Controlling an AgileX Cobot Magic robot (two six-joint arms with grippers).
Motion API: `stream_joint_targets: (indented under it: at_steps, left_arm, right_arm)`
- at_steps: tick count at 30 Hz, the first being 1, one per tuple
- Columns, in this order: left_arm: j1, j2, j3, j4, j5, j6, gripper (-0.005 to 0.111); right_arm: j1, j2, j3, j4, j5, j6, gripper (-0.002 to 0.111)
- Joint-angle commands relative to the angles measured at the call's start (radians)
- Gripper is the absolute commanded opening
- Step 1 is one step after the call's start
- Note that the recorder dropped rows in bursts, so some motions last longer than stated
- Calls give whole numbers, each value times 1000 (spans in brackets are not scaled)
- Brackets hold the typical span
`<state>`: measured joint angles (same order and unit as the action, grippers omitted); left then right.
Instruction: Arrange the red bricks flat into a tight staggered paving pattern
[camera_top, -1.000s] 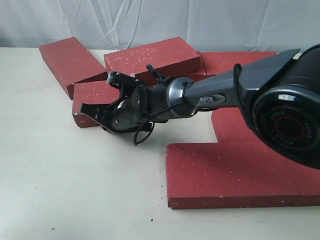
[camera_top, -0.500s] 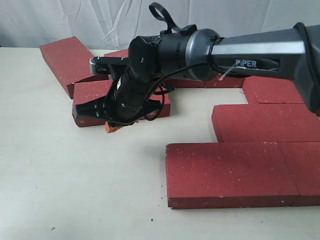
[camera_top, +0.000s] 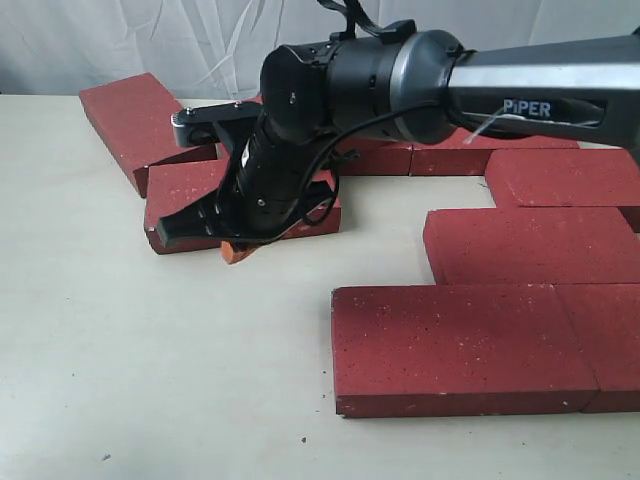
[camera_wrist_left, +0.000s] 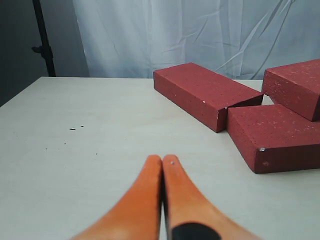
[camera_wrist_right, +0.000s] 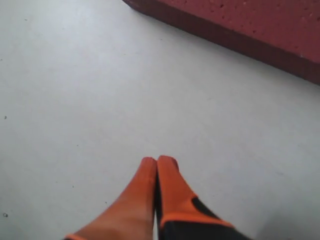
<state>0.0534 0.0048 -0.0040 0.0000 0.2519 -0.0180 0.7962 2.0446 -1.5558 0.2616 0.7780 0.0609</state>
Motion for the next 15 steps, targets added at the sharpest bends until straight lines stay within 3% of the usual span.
stream_joint_targets:
  at_steps: [1, 6, 15]
  left_arm:
    - [-6, -5, 4, 0, -13, -1, 0]
    - [-6, -5, 4, 0, -13, -1, 0]
    - [-6, -5, 4, 0, -13, -1, 0]
  right_arm:
    - [-17, -10, -3, 61, -1, -61, -1]
    - [-41, -10, -3, 174, 7, -146, -1]
    - [-89, -10, -3, 172, -23, -155, -1]
